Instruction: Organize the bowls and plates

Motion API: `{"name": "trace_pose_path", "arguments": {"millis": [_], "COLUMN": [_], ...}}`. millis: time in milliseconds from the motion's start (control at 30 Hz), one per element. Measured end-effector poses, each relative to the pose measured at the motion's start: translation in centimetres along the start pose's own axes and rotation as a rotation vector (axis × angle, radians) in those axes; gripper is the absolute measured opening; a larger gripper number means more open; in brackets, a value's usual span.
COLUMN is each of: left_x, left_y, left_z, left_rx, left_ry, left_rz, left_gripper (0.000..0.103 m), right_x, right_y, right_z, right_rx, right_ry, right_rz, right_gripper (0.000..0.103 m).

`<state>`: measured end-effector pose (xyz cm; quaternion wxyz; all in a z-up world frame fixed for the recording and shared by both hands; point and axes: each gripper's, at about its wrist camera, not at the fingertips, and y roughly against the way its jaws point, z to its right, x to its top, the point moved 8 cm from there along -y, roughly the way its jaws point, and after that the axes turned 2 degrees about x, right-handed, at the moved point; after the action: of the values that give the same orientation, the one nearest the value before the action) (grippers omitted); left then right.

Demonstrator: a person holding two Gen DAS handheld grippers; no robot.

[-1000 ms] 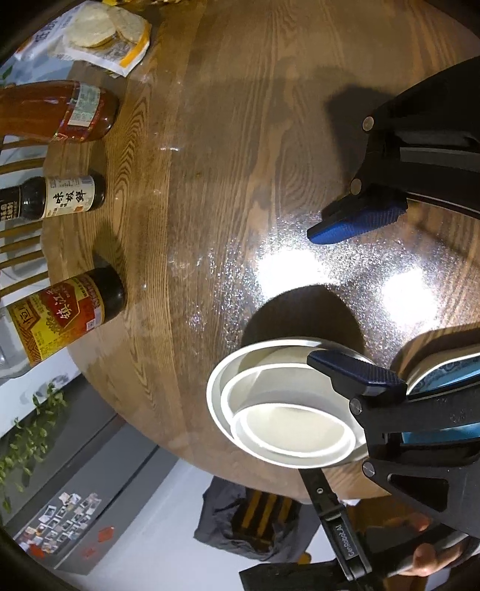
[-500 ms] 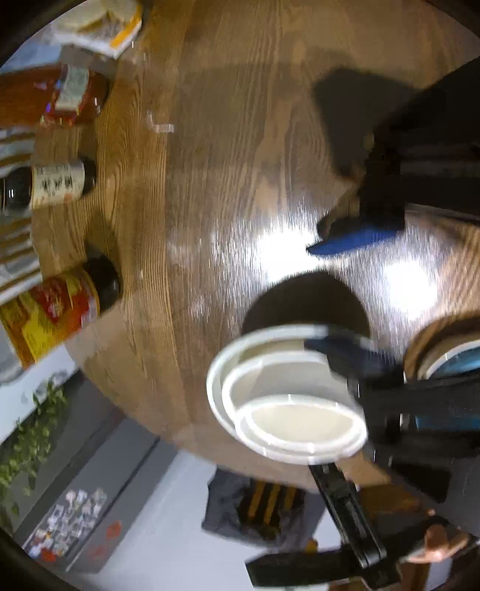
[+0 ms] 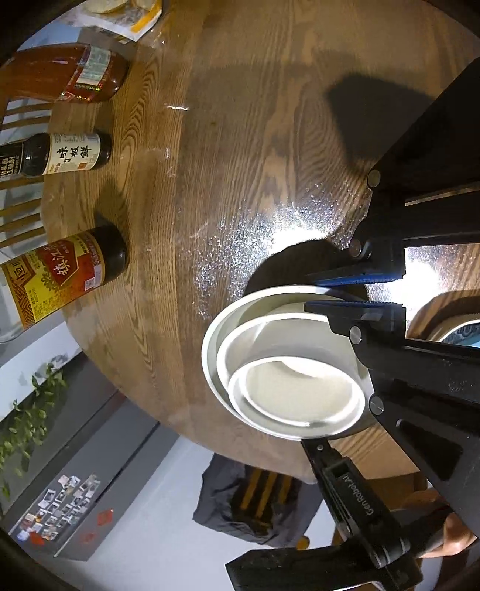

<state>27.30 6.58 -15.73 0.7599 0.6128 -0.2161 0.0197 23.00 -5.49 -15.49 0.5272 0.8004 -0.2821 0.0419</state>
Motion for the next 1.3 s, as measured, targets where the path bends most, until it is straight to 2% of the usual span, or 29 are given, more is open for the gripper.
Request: {"name": "trace_pose_path", "arguments": {"millis": [167,533,1300], "left_x": [0.3,1.1,-1.3], "left_y": [0.1,2.6,6.0], "left_z": [0.3,0.3,1.0], "left_rx": [0.022,0.089,0.085], "left_ry": [-0.012,-0.056,-0.049], "left_rz": [0.024,0.130,0.185], "left_gripper": [0.002,0.002,0.003], "right_x": [0.0,0.0,-2.2], "right_y": [0.2,1.4,4.7], "right_z": [0.2,-1.0,-2.4], "right_rx": [-0.004,0.013,0.003], "right_ry": [-0.016,-0.005,0.030], "right_rz": [0.007,0.036,0.086], "right_gripper": [0.011,0.011,0.011]}}
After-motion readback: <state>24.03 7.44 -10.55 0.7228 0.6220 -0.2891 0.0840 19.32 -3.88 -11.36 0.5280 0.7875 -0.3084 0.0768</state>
